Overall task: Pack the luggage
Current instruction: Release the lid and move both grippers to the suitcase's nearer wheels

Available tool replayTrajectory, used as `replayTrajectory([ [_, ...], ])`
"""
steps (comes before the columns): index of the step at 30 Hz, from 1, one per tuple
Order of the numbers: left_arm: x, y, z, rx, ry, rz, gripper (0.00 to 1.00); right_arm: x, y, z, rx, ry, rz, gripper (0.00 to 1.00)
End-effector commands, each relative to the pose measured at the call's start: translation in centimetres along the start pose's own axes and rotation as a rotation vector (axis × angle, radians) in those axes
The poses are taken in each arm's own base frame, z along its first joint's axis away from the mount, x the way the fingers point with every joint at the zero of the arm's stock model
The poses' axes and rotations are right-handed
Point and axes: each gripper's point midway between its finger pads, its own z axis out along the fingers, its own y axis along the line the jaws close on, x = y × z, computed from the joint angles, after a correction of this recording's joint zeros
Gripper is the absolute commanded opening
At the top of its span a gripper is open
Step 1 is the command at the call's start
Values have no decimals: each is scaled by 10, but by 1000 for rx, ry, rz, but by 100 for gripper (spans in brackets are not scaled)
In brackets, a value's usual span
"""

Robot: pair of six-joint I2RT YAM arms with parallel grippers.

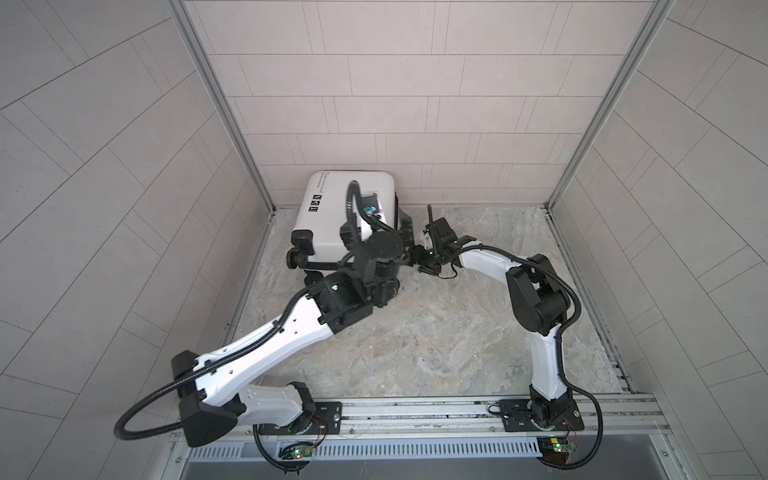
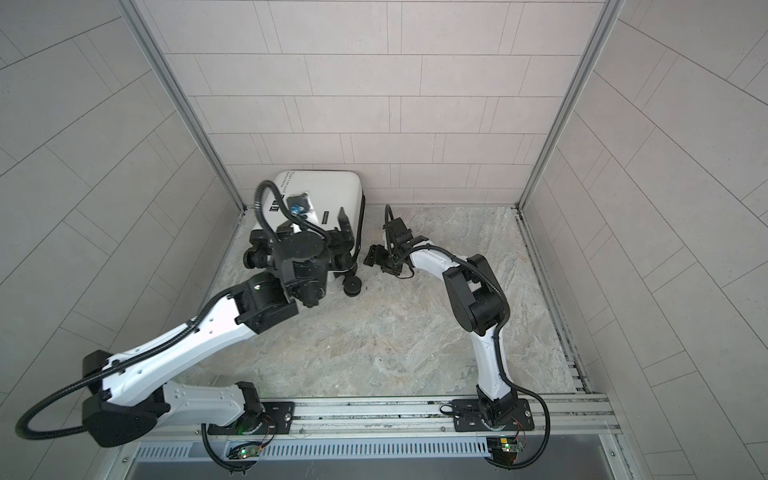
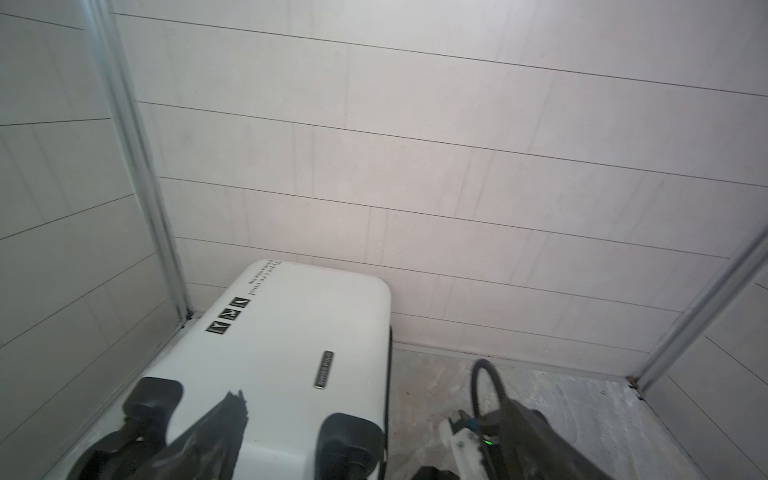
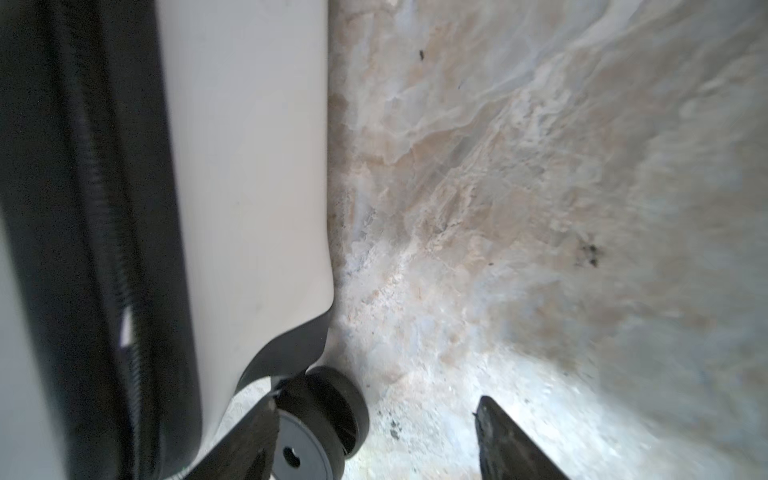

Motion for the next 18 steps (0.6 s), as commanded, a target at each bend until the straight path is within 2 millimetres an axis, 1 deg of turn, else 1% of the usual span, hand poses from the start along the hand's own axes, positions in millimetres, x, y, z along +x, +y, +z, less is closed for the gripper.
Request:
replayTrajectory([
  [1,25,46,6,-17,125,-25,100,-9,22,-37,-31,-69,-64,81],
  [3,36,74,9,-37,168,-35,100,-7,25,-52,-24,-80,-89,83],
  [5,52,102,11,-58,232,-50,100,-2,30,-66,-12,-87,-119,85],
  [7,68,135,9,-110,287,-65,100,6,39,-80,-1,-85,-162,86],
  [10,93,174,4,-172,355,-81,100,21,52,-98,27,-82,-242,89],
  [15,137,219,-1,-268,486,-58,100,47,83,-113,65,-63,-365,94],
  [18,154,237,-3,-286,547,-80,100,61,100,-116,93,-59,-432,96],
])
